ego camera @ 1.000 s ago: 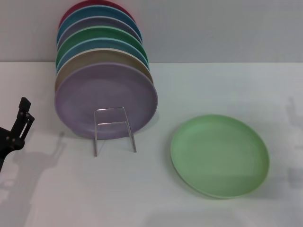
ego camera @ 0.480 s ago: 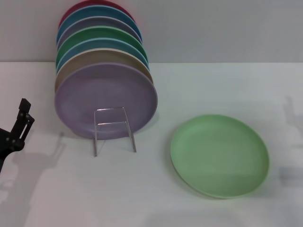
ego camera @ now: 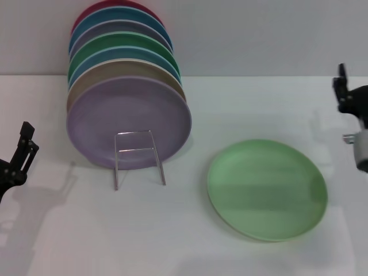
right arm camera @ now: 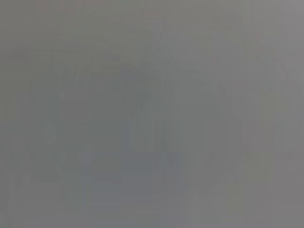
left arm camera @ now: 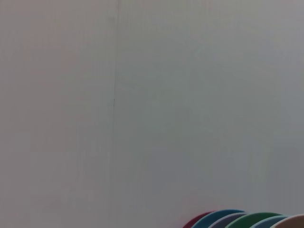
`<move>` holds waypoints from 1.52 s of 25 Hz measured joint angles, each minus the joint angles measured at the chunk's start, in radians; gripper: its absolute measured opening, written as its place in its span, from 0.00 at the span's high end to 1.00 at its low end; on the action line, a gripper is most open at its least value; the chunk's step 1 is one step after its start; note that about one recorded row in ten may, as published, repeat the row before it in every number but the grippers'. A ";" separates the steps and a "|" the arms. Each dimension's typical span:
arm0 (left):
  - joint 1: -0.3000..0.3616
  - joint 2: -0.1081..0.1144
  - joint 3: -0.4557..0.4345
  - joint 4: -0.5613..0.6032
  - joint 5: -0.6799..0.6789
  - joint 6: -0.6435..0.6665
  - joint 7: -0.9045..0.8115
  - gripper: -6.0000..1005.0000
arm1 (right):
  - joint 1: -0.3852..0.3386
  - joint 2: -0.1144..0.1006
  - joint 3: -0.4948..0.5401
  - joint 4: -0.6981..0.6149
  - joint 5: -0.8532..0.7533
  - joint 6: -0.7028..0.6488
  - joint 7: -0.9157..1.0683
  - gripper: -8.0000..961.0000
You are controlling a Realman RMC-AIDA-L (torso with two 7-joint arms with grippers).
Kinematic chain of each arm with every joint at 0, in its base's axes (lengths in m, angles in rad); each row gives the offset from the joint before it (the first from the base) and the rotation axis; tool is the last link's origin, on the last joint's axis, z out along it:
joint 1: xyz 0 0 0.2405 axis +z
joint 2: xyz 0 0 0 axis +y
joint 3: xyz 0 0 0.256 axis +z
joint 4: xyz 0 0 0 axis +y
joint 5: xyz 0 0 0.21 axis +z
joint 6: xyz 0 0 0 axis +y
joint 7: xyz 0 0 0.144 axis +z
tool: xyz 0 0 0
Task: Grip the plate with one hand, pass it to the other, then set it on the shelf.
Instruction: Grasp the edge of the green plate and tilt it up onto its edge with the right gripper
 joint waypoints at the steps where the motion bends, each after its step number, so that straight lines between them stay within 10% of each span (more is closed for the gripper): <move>1: 0.000 0.000 0.000 0.001 0.000 0.000 0.000 0.19 | -0.007 -0.009 0.028 0.050 -0.001 0.070 -0.008 0.34; 8: -0.008 0.002 -0.002 0.007 0.000 0.001 0.000 0.20 | -0.131 -0.058 0.235 0.408 -0.004 0.525 -0.188 0.35; 12: -0.013 0.004 -0.005 0.007 0.000 0.000 0.000 0.20 | -0.264 0.004 0.514 0.631 -0.004 0.938 -0.416 0.35; 17: -0.026 0.003 -0.005 0.007 0.000 0.002 0.000 0.20 | -0.315 0.014 0.715 0.739 -0.048 1.335 -0.391 0.35; 38: -0.056 0.000 -0.009 -0.003 -0.004 0.001 0.000 0.20 | -0.145 0.009 1.220 0.990 -0.548 2.471 0.102 0.38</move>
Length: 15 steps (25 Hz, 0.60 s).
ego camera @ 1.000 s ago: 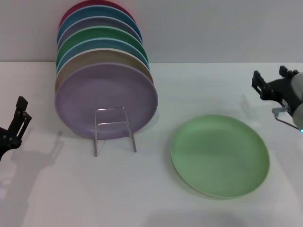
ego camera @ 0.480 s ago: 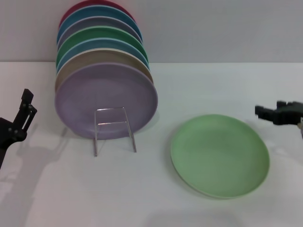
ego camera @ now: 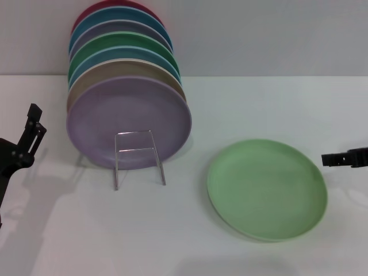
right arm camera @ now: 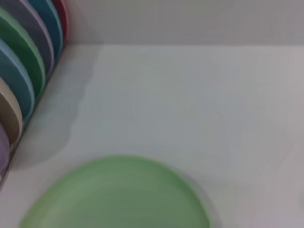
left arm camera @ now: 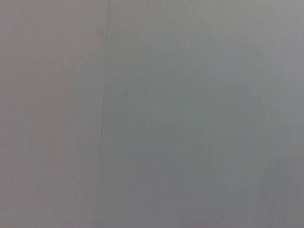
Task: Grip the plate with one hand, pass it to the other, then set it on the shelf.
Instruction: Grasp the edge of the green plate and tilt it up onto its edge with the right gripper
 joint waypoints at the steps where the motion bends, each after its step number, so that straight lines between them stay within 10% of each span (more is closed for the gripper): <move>1: 0.000 0.000 0.000 0.000 0.000 0.000 0.000 0.20 | 0.019 -0.001 0.011 -0.011 -0.017 0.023 0.009 0.38; 15: -0.004 0.002 0.000 0.007 -0.003 0.002 0.000 0.20 | 0.167 -0.003 0.066 -0.220 -0.097 0.077 0.030 0.39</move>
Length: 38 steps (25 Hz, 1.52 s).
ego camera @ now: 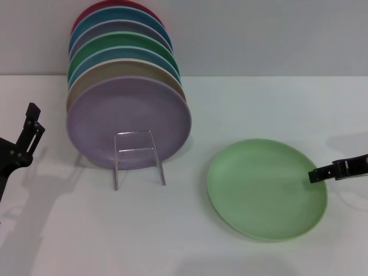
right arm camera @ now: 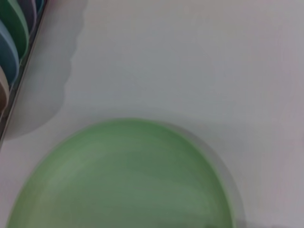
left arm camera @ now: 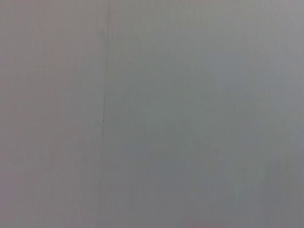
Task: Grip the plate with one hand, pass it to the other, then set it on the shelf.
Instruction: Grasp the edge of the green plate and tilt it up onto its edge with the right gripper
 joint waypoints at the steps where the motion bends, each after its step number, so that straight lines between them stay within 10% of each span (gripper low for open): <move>1: 0.000 0.000 0.000 0.001 0.000 0.000 0.000 0.20 | 0.003 0.000 0.000 -0.010 0.000 -0.003 0.000 0.39; 21: 0.004 0.001 0.000 0.004 0.001 0.008 0.000 0.21 | 0.048 0.000 0.002 -0.137 -0.027 -0.060 -0.024 0.41; 26: 0.003 0.002 0.000 0.004 0.000 0.008 0.000 0.21 | 0.048 0.000 0.002 -0.139 -0.027 -0.060 -0.024 0.64; 38: 0.003 0.001 0.000 0.004 0.000 0.007 0.000 0.21 | 0.052 0.000 0.000 -0.152 -0.029 -0.064 -0.027 0.69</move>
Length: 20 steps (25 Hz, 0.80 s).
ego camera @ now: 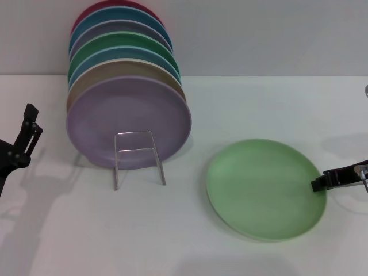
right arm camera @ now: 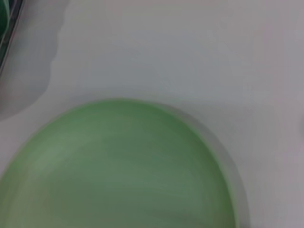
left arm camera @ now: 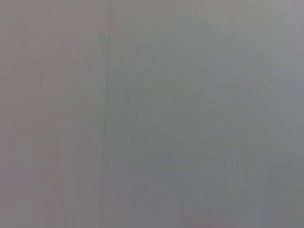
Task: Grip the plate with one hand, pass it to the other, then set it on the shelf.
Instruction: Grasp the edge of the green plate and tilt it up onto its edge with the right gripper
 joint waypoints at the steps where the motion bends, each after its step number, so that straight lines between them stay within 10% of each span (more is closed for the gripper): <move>1: 0.001 0.000 0.000 0.000 0.000 0.000 0.000 0.21 | 0.000 0.000 0.001 0.000 0.000 0.000 0.000 0.71; 20: 0.007 0.000 0.000 0.001 0.000 0.001 -0.002 0.21 | -0.001 0.002 -0.006 0.006 0.000 0.009 -0.025 0.93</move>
